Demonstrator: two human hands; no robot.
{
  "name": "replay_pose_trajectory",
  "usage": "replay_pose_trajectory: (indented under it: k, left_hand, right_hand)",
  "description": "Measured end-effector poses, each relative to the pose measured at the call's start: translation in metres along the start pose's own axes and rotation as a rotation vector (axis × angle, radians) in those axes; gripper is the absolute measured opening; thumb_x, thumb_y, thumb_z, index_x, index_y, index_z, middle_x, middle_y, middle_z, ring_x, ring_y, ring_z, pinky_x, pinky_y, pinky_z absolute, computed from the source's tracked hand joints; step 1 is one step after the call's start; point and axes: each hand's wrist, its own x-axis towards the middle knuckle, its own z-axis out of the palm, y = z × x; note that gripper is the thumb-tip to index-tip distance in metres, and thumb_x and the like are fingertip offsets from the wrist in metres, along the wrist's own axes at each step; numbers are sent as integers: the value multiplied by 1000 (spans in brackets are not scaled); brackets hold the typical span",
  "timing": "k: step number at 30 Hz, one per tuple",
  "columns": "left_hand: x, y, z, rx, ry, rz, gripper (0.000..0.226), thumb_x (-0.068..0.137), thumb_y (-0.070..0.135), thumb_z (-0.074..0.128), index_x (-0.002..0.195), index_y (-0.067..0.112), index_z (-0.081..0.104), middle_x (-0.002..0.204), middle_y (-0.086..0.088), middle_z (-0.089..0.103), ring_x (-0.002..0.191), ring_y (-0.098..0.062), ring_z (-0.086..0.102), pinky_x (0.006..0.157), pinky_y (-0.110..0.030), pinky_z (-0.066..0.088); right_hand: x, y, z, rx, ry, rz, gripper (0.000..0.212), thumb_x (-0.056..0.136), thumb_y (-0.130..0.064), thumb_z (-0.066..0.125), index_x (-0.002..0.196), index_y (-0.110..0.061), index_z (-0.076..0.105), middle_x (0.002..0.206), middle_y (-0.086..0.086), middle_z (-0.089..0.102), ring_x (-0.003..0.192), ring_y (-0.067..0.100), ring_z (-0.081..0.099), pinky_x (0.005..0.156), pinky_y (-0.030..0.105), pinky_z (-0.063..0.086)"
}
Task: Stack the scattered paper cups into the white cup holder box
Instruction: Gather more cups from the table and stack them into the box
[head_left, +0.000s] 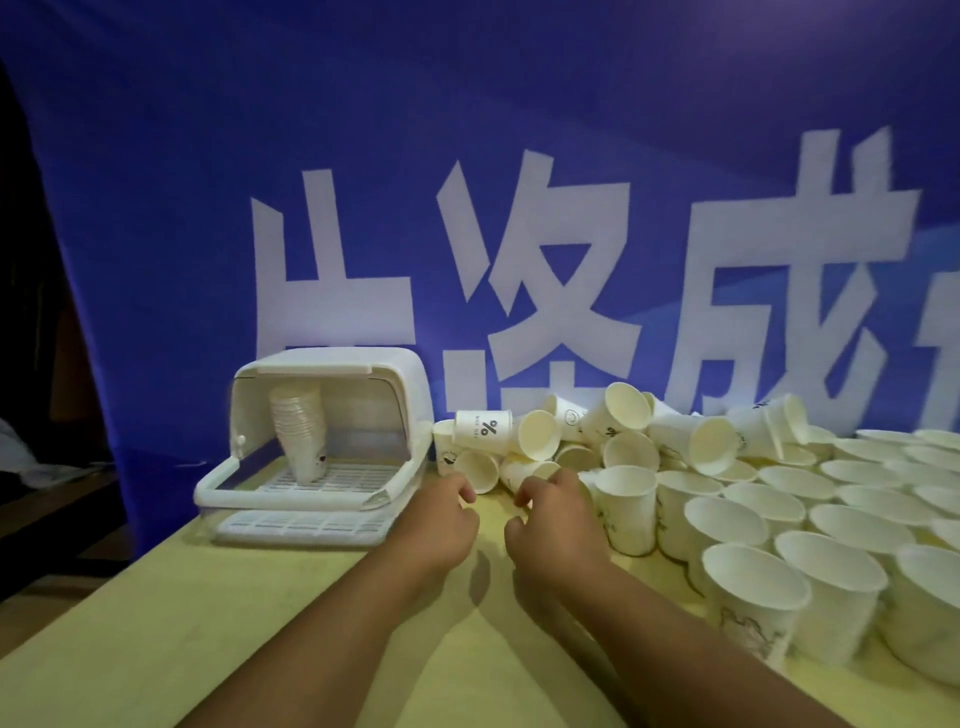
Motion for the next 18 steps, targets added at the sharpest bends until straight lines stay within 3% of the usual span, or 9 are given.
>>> replay_pose_trajectory:
  k: [2, 4, 6, 9, 14, 18]
  left_hand:
    - [3, 7, 22, 49, -139, 63, 36, 99, 25, 52, 132, 40, 50, 139, 1, 50, 109, -18, 59, 90, -34, 50]
    - [10, 13, 37, 100, -195, 147, 52, 101, 24, 50, 146, 47, 38, 151, 1, 33, 123, -22, 54, 102, -37, 48]
    - [17, 20, 46, 130, -228, 187, 62, 102, 20, 47, 152, 53, 30, 158, 0, 22, 134, -24, 49, 109, -39, 46]
    - [25, 26, 55, 181, -280, 190, 73, 99, 13, 48, 157, 52, 25, 167, 5, 9, 144, -26, 40, 113, -39, 42]
    - [32, 27, 63, 271, -248, 176, 84, 95, 11, 50, 165, 35, 10, 173, 8, -3, 146, -25, 39, 111, -39, 43]
    - [27, 22, 59, 185, -133, 142, 77, 96, 12, 51, 164, 25, 18, 172, 8, 12, 150, -20, 33, 116, -33, 36]
  right_hand:
    - [-9, 17, -1, -43, -20, 24, 41, 88, -30, 65, 128, -28, 63, 145, -3, 36, 110, 18, 58, 86, 30, 52]
    - [-11, 28, 0, -96, -86, 40, 50, 88, -27, 61, 138, -25, 54, 162, 1, 12, 118, 22, 58, 90, 33, 51]
    - [-7, 35, 1, -112, -146, 90, 62, 90, -25, 59, 148, -22, 40, 167, 3, -12, 121, 25, 57, 89, 35, 50]
    - [1, 37, 5, -92, -161, 110, 79, 90, -23, 59, 158, -20, 19, 163, 4, -32, 120, 24, 59, 85, 33, 49]
    - [10, 45, 9, -45, -175, 148, 92, 89, -28, 62, 160, -14, 6, 166, 4, -27, 128, 24, 55, 92, 33, 47]
    - [10, 44, 10, -53, -152, 146, 99, 89, -29, 62, 160, -5, -3, 168, 6, -19, 127, 25, 55, 95, 34, 47]
